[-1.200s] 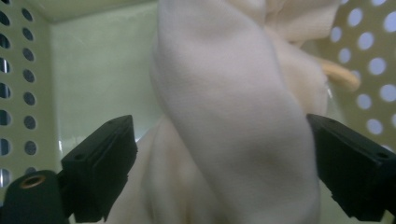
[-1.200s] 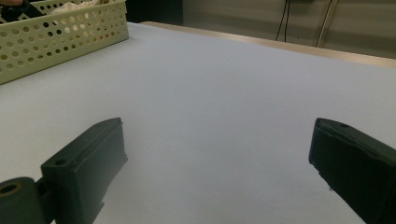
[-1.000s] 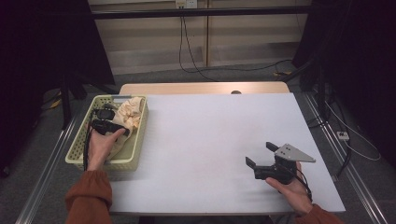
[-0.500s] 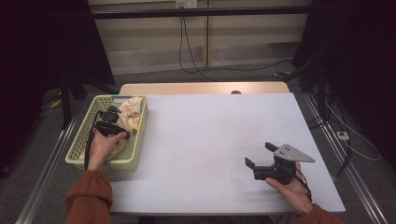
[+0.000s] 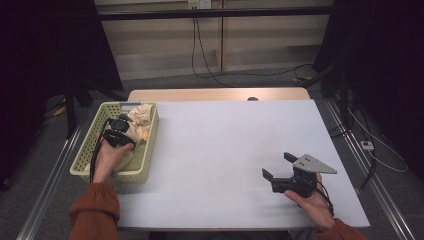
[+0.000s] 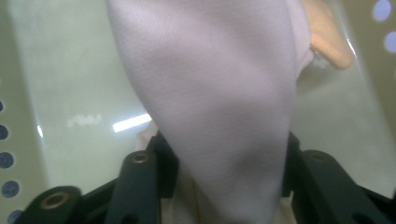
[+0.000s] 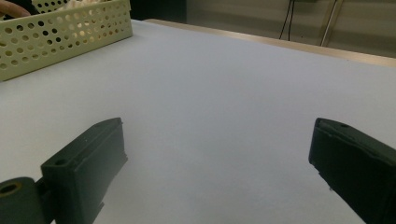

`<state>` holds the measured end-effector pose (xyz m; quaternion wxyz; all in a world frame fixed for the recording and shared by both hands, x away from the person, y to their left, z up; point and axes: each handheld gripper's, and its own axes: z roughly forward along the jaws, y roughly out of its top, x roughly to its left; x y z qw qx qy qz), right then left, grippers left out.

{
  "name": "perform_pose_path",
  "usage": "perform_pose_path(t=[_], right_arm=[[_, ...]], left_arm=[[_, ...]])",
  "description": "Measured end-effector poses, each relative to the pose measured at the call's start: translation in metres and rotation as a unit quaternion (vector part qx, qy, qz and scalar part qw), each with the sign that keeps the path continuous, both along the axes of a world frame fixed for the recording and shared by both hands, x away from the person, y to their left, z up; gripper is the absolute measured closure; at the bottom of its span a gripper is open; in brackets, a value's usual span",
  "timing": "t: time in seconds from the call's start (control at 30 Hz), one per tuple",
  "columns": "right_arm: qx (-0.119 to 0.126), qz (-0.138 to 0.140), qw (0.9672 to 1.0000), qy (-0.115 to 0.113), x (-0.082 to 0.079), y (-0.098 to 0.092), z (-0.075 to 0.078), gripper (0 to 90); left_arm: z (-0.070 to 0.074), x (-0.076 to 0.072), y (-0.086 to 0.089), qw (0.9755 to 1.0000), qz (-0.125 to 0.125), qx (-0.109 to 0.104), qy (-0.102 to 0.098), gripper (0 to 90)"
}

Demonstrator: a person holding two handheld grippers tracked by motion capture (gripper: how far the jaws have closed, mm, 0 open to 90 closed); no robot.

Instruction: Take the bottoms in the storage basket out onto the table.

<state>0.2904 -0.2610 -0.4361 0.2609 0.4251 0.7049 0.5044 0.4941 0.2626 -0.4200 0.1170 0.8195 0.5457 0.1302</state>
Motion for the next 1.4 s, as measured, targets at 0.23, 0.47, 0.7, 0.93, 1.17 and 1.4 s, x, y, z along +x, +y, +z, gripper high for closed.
perform_pose_path(t=[0.23, 0.47, 0.7, 0.93, 1.17, 1.4], right_arm=[[0.000, 0.001, 1.0000, -0.001, 0.000, 0.000, 0.000, 3.7], [0.001, -0.002, 1.0000, -0.003, -0.001, -0.001, 0.001, 3.7], [0.002, -0.002, 1.0000, -0.003, -0.001, -0.001, 0.001, 3.7], [0.003, -0.006, 1.0000, -0.003, -0.001, -0.002, 0.001, 3.7], [0.002, -0.005, 1.0000, -0.005, -0.001, -0.002, 0.001, 3.7], [0.002, -0.005, 1.0000, -0.002, -0.002, -0.002, 0.001, 3.8]], left_arm=[[0.008, -0.002, 0.008, 0.9995, 0.004, -0.027, -0.017, 63.7], [0.020, -0.008, 0.014, 0.9971, 0.004, -0.051, -0.056, 66.0], [0.026, -0.012, 0.019, 0.9939, 0.009, -0.067, -0.088, 66.8], [0.036, -0.020, 0.023, 0.9876, 0.015, -0.088, -0.129, 66.8], [0.044, -0.026, 0.031, 0.9793, 0.026, -0.116, -0.164, 66.8], [0.050, -0.030, 0.033, 0.9713, 0.025, -0.136, -0.193, 66.7]])
